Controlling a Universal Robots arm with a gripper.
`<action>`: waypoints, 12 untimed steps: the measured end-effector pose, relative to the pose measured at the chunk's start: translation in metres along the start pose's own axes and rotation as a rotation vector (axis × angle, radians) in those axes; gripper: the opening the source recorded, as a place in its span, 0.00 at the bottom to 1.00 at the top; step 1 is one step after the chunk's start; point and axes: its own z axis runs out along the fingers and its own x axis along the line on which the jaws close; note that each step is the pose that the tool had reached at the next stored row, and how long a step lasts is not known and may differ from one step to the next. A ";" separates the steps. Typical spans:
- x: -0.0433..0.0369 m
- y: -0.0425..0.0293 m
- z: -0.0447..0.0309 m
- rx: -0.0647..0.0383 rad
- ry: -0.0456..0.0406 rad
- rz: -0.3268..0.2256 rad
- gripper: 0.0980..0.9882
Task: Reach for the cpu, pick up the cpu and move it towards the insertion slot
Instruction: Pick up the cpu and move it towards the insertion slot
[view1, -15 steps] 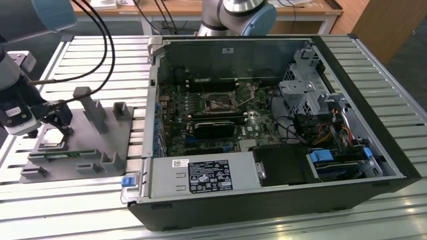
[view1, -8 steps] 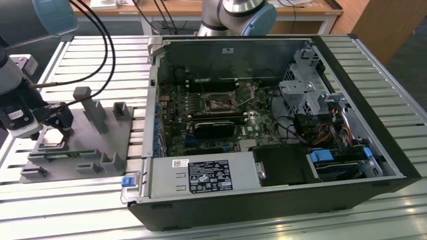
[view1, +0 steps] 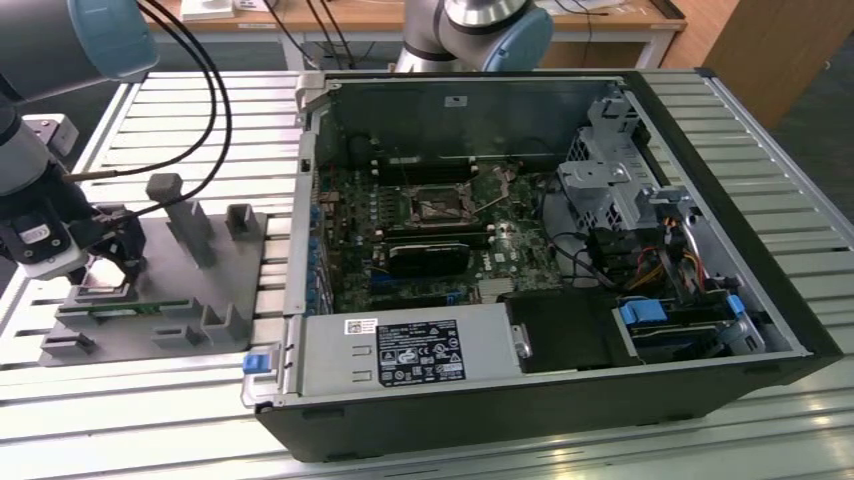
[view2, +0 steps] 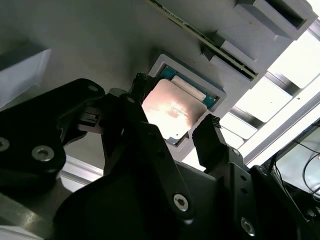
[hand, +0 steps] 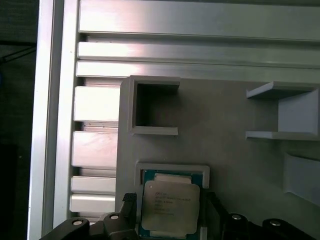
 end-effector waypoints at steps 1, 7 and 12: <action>0.0002 0.0000 0.0000 0.000 0.0000 0.000 0.63; 0.0015 0.0000 0.0008 0.000 0.0000 0.000 0.63; 0.0015 0.0004 0.0013 0.000 0.0000 0.000 0.53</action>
